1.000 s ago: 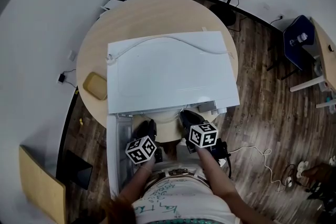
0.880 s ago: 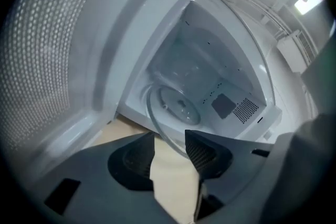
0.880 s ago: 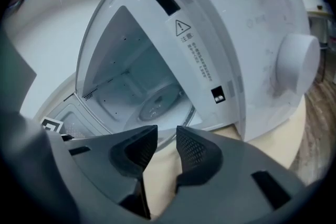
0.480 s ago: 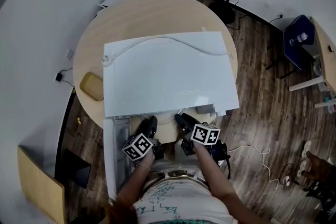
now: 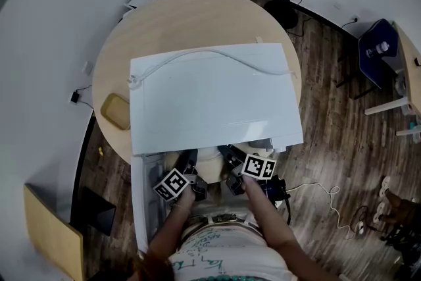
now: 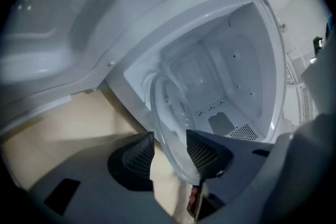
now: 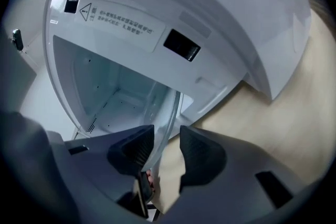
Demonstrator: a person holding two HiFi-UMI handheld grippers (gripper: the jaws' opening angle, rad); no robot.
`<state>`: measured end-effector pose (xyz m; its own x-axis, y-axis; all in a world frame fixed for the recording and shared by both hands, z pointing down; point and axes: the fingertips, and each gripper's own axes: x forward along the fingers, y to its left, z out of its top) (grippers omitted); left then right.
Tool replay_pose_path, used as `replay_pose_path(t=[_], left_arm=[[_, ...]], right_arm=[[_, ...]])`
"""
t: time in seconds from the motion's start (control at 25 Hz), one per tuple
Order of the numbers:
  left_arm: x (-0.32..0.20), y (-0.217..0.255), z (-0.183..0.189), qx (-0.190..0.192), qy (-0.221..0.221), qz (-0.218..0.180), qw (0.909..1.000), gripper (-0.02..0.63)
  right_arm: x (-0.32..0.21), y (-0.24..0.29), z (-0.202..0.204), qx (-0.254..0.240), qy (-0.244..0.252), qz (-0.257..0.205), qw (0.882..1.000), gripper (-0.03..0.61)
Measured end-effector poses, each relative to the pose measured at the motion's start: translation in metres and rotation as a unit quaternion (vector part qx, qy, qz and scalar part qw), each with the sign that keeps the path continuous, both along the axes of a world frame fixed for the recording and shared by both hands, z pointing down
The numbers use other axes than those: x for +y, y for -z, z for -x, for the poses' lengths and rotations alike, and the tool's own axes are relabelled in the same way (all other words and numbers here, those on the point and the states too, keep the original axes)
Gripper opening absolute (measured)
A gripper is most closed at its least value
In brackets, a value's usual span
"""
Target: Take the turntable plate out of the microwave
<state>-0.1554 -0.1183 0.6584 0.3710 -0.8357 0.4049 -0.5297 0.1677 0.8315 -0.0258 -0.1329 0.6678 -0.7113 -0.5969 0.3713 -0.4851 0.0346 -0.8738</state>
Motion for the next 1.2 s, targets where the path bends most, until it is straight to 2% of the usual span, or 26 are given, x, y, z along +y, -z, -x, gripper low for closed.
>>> replay_pose_path(t=[0.24, 0.36, 0.48, 0.92, 1.2], left_arm=[[-0.002, 0.0, 0.001, 0.019, 0.008, -0.004, 0.9998, 0.133], [-0.001, 0.001, 0.0, 0.031, 0.011, -0.009, 0.9994, 0.103], [0.001, 0.001, -0.001, 0.044, 0.016, -0.011, 0.9989, 0.094], [0.025, 0.001, -0.003, 0.044, 0.016, -0.017, 0.9988, 0.091], [0.025, 0.003, -0.001, 0.02, 0.019, -0.05, 0.9984, 0.098]], right_arm=[[0.0, -0.001, 0.002, -0.04, 0.008, 0.016, 0.999, 0.126], [0.001, 0.002, 0.005, -0.072, 0.008, 0.017, 0.997, 0.067], [0.001, 0.003, 0.004, -0.096, -0.001, 0.02, 0.995, 0.051], [0.022, 0.003, 0.003, -0.091, 0.014, 0.015, 0.996, 0.049], [0.03, 0.002, 0.001, -0.096, 0.012, 0.019, 0.995, 0.048]])
